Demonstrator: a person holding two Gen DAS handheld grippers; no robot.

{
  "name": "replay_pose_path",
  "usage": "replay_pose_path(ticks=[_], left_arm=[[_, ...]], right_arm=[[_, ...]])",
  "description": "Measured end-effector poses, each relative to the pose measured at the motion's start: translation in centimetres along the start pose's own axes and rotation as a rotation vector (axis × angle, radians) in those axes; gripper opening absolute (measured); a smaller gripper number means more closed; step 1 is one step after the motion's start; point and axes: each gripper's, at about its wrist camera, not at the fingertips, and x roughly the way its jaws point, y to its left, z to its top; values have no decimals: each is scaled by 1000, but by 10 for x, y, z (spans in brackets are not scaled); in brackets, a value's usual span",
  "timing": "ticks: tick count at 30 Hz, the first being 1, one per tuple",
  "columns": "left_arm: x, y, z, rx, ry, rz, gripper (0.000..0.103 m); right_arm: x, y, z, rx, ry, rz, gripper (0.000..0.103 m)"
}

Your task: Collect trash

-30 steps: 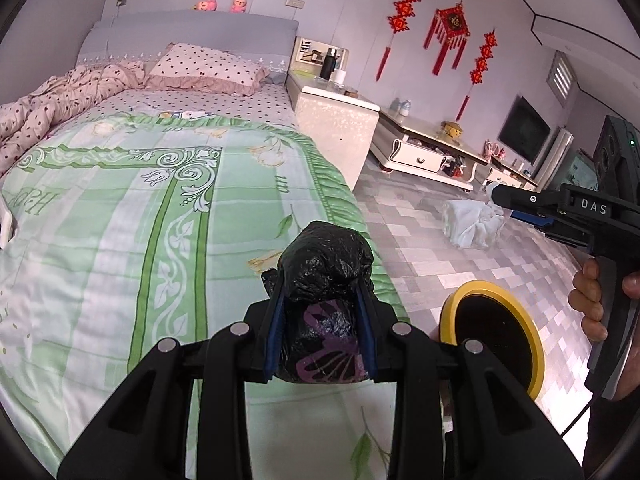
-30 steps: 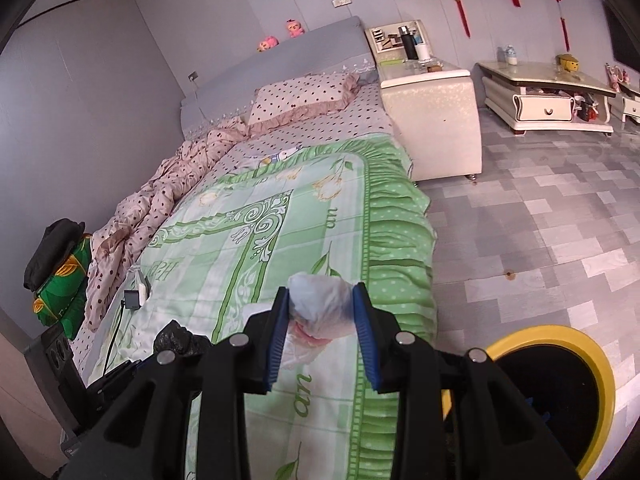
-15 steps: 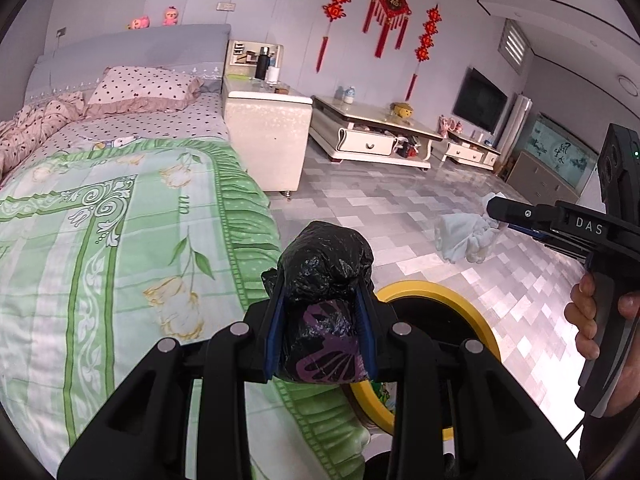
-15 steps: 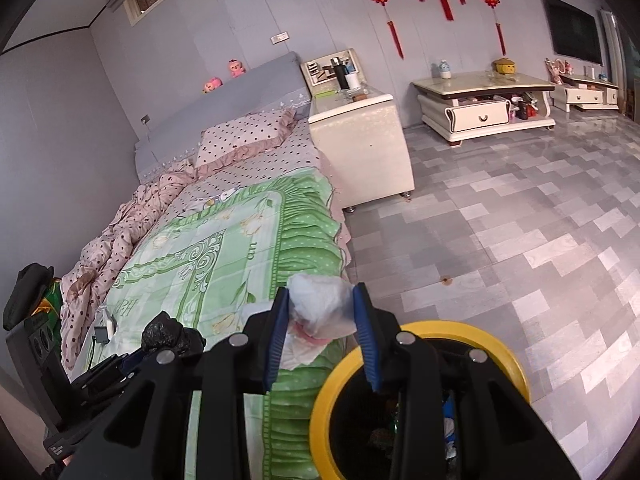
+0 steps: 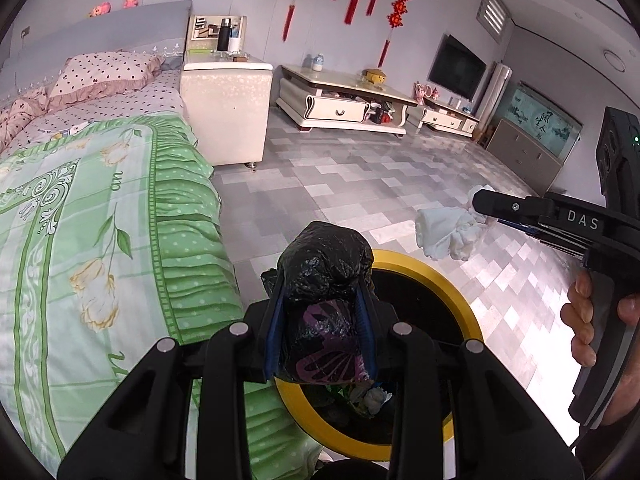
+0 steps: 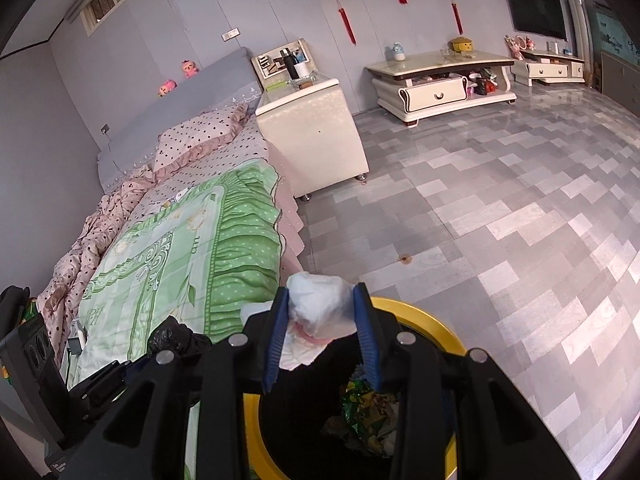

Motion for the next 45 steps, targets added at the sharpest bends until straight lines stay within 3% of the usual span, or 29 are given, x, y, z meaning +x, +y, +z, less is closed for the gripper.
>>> replay_pose_path(ticks=[10, 19, 27, 34, 45], left_arm=[[18, -8, -13, 24, 33, -30, 35], [12, 3, -13, -13, 25, -37, 58], [-7, 27, -15, -49, 5, -10, 59], [-31, 61, -22, -89, -18, 35, 59], [-81, 132, -33, -186, -75, 125, 58]], right_arm=[[16, -33, -10, 66, 36, -35, 34], [12, -36, -10, 102, 29, -68, 46], [13, -32, -13, 118, 43, -54, 48], [19, -2, -18, 81, 60, -24, 48], [34, 81, -26, -29, 95, 42, 49]])
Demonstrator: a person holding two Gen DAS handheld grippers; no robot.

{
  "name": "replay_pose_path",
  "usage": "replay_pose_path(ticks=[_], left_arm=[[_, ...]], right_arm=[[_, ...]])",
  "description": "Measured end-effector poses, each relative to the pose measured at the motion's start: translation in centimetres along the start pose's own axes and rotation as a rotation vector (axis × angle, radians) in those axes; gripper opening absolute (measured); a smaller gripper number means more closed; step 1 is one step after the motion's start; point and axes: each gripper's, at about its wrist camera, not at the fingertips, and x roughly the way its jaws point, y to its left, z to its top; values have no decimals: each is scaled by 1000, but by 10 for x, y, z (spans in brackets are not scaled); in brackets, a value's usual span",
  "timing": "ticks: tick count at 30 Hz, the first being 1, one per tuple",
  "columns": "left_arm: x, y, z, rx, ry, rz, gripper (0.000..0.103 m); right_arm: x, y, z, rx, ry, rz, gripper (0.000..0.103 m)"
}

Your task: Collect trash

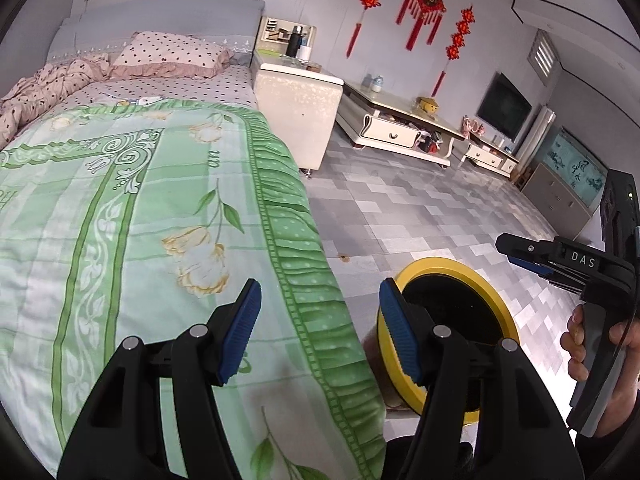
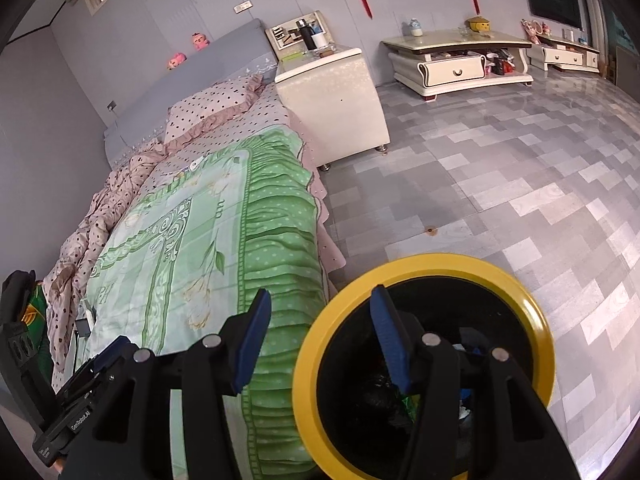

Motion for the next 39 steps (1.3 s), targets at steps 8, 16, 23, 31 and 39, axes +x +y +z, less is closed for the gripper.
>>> replay_pose_path(ticks=[8, 16, 23, 31, 39], left_arm=[[-30, 66, -2, -69, -38, 85, 58], [-61, 125, -12, -122, -72, 173, 58], [-84, 167, -29, -151, -85, 250, 58], [-89, 201, -61, -160, -70, 322, 58], [-105, 212, -80, -168, -131, 360, 73]], right_arm=[[17, 71, -9, -90, 29, 62, 50], [35, 134, -20, -163, 43, 122, 50], [48, 172, -38, -220, 63, 152, 50], [66, 198, -68, -276, 57, 142, 50], [57, 202, -92, -308, -46, 81, 71]])
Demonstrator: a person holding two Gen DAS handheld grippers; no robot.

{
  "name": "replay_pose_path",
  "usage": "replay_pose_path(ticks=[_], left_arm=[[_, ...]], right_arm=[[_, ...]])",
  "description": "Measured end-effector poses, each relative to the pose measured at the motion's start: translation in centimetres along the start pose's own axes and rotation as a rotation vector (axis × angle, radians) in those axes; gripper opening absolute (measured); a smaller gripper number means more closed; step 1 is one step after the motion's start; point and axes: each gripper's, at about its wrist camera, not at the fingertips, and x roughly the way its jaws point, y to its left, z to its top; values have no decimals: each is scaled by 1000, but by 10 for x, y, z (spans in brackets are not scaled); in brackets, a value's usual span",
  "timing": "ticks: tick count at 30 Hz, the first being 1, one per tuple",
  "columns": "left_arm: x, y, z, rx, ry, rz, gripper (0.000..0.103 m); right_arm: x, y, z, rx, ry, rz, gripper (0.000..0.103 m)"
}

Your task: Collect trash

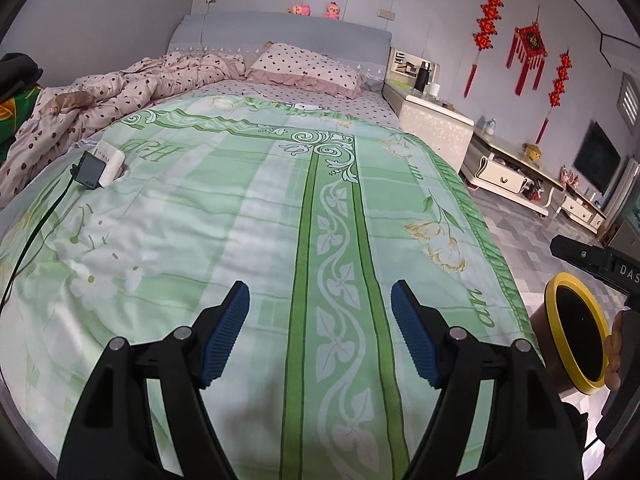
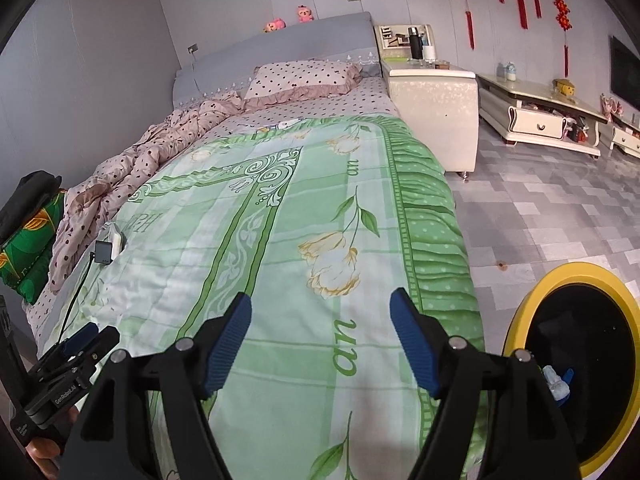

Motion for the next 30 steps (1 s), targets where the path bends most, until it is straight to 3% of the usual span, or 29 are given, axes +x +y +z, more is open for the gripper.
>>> replay_pose_path(ticks=[7, 18, 30], left_arm=[[-27, -5, 0, 29, -96, 5, 91], [-76, -20, -4, 53, -203, -26, 94], [-119, -37, -10, 57, -295, -60, 95]], right_arm=[[-19, 7, -11, -2, -117, -61, 95], [-56, 18, -25, -9, -284, -142, 95], [-81, 31, -41, -14, -377, -185, 95]])
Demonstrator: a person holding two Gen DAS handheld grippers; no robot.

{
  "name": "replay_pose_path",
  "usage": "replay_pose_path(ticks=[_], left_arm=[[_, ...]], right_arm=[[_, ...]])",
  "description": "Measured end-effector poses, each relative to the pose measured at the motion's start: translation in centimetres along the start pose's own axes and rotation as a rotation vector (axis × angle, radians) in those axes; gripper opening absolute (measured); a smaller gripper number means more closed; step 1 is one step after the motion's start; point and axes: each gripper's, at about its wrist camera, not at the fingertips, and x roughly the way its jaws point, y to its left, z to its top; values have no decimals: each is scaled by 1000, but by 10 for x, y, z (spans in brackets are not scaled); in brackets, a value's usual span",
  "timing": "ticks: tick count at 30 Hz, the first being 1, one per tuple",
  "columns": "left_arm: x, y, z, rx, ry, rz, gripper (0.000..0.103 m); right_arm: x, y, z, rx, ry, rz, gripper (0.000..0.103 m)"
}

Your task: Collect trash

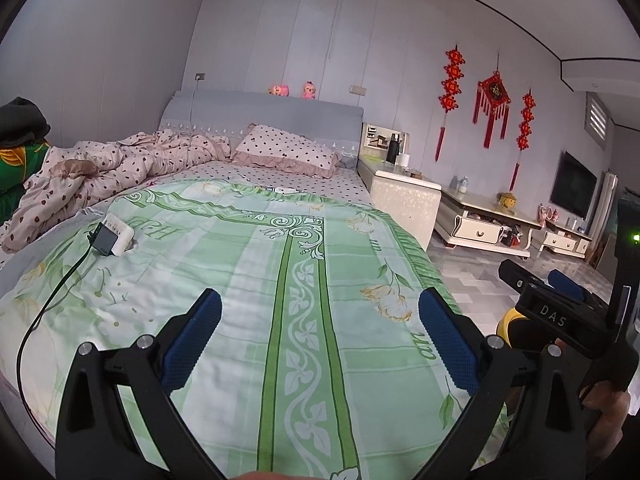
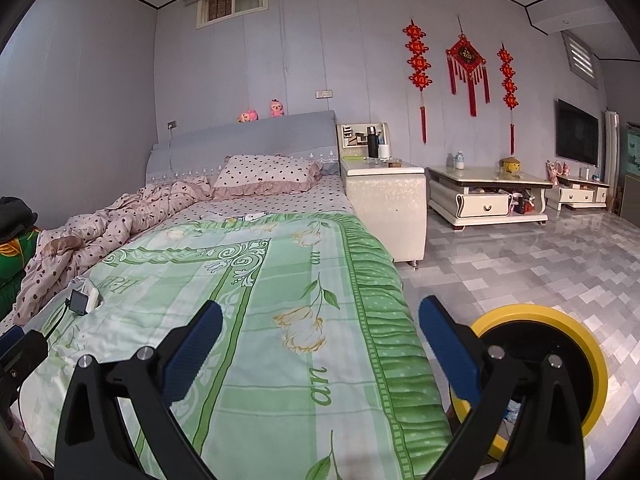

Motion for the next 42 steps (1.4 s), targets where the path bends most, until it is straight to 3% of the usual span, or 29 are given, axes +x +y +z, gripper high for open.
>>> replay_pose_path(ticks=[10, 42], left_arm=[[-6, 0, 1, -6, -16, -8, 95], [-2, 1, 1, -9, -13, -2, 95]], right_arm=[[-10, 1, -2, 4, -16, -36, 95], [-6, -1, -8, 21, 5, -33, 95]])
